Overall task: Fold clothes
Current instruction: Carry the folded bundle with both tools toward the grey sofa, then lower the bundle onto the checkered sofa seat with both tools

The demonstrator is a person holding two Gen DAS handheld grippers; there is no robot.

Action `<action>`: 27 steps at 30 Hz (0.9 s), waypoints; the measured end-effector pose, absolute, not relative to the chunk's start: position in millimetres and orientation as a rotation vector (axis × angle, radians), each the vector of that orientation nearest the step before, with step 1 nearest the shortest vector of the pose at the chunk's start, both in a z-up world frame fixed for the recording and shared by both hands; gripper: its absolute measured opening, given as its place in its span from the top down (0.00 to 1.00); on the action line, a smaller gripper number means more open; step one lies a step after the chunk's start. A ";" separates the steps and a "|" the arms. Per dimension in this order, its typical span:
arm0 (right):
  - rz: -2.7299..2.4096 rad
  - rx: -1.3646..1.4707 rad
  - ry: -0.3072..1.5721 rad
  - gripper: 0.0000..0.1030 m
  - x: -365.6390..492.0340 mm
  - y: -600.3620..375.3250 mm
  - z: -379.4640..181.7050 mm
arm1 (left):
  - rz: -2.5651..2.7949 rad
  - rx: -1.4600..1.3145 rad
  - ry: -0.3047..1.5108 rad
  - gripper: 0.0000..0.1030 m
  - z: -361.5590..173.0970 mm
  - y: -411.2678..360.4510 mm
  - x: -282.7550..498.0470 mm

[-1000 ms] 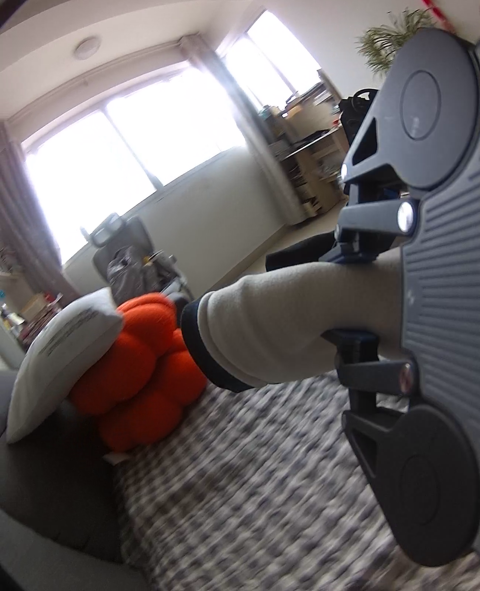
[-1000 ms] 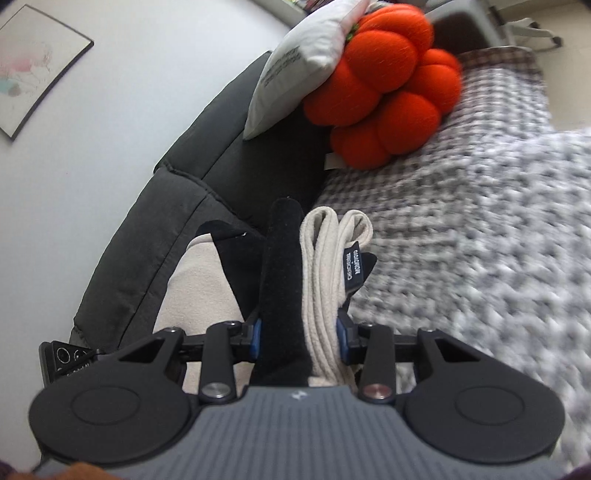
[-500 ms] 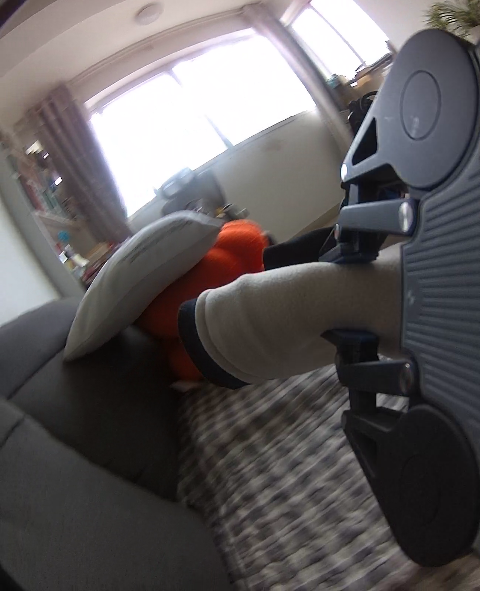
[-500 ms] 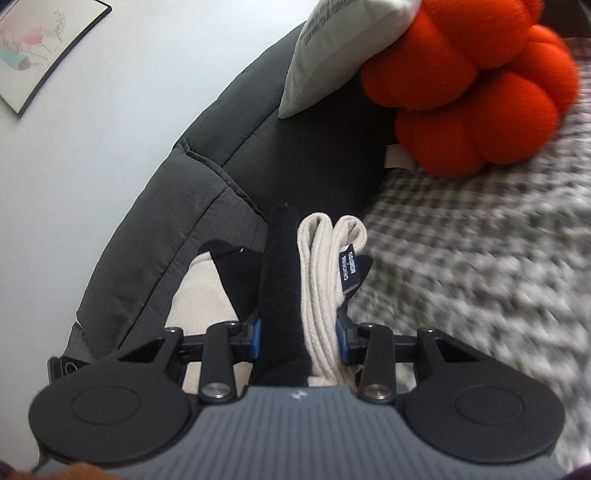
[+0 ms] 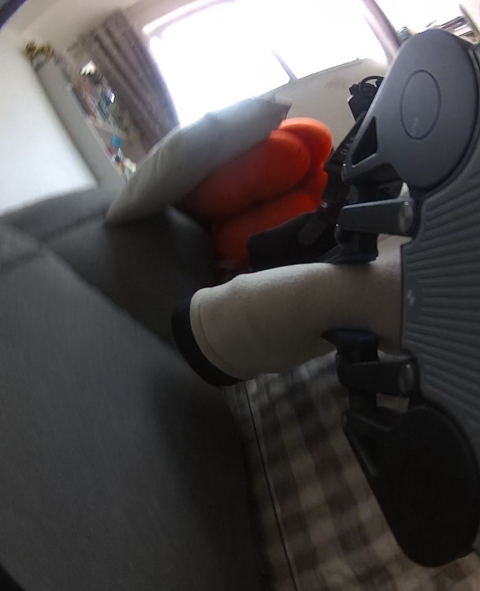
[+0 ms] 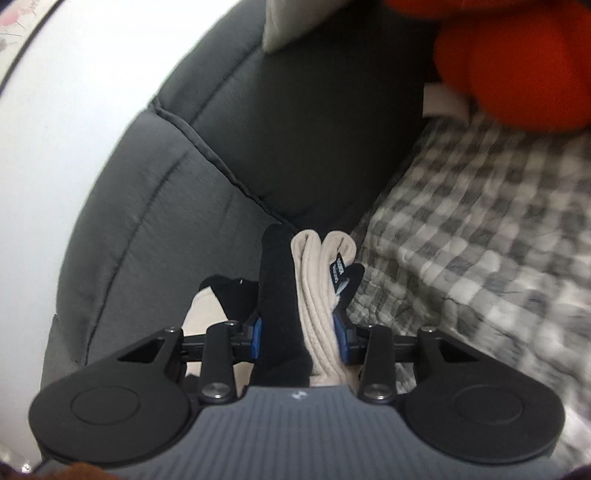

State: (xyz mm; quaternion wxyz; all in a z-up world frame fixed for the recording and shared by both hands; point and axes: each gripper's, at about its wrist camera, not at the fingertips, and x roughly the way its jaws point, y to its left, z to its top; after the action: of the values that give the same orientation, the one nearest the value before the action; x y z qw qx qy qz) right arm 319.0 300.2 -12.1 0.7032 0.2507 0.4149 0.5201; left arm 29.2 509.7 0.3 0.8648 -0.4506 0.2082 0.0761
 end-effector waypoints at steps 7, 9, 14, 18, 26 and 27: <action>1.163 0.508 0.945 0.61 326.2 334.0 -46.9 | 0.299 -0.949 0.572 0.67 -24.7 513.9 10.3; 1.148 0.470 0.915 0.58 325.1 335.1 -51.9 | 0.314 -0.928 0.582 0.65 -17.9 509.4 8.9; 1.130 0.376 0.779 0.48 311.2 328.2 -39.8 | 0.359 -0.724 0.558 0.57 23.6 484.2 0.9; 1.080 0.290 0.629 0.44 295.4 326.1 -23.0 | 0.390 -0.516 0.370 0.55 51.0 462.7 -9.7; 1.039 0.137 0.372 0.45 264.8 338.6 -9.3 | 0.374 -0.356 0.247 0.82 24.8 457.6 10.8; 1.054 0.116 0.357 0.46 260.4 341.7 -9.3 | 0.392 -0.362 0.270 0.84 20.9 460.2 13.2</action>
State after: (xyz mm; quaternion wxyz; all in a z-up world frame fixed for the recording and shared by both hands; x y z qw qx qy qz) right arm 260.4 341.7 -9.3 0.8476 0.0550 0.1695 0.4998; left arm 13.2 460.2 20.9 0.9557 -0.1781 0.1330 0.1931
